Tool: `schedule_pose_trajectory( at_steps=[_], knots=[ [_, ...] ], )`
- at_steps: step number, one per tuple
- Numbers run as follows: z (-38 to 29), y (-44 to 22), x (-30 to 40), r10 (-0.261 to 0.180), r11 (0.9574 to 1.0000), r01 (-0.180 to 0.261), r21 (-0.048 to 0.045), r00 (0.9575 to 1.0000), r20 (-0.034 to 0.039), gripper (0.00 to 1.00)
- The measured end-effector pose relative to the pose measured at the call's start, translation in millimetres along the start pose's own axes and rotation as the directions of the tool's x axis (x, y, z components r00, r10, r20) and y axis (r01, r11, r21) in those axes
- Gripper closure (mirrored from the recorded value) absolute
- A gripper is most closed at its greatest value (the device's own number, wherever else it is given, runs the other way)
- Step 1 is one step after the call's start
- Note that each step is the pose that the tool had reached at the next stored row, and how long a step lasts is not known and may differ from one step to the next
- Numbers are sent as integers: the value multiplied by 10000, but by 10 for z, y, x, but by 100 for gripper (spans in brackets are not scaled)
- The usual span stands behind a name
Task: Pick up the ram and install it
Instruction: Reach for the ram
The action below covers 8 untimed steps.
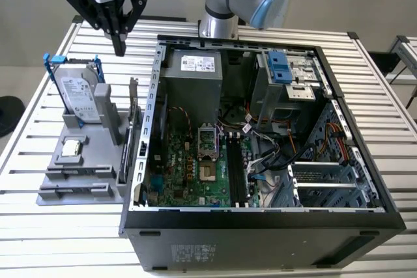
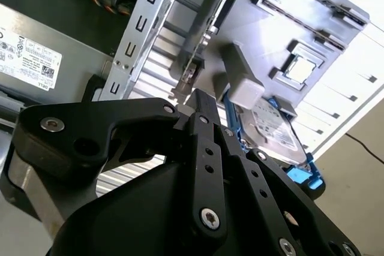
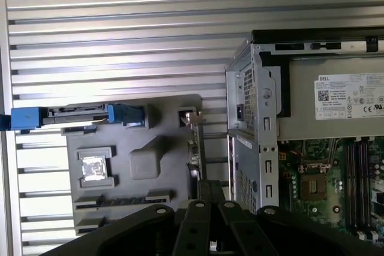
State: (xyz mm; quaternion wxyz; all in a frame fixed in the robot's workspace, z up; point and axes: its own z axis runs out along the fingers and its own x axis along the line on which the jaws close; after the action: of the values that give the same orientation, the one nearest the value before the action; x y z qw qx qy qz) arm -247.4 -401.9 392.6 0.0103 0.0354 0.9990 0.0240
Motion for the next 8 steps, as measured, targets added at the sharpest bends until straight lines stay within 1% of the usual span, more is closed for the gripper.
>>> schedule_pose_trajectory(
  at_steps=[8],
  knots=[
    [0, -2, 23, 1, 10000, -1, -1, 10000, 1, 100]
  ],
)
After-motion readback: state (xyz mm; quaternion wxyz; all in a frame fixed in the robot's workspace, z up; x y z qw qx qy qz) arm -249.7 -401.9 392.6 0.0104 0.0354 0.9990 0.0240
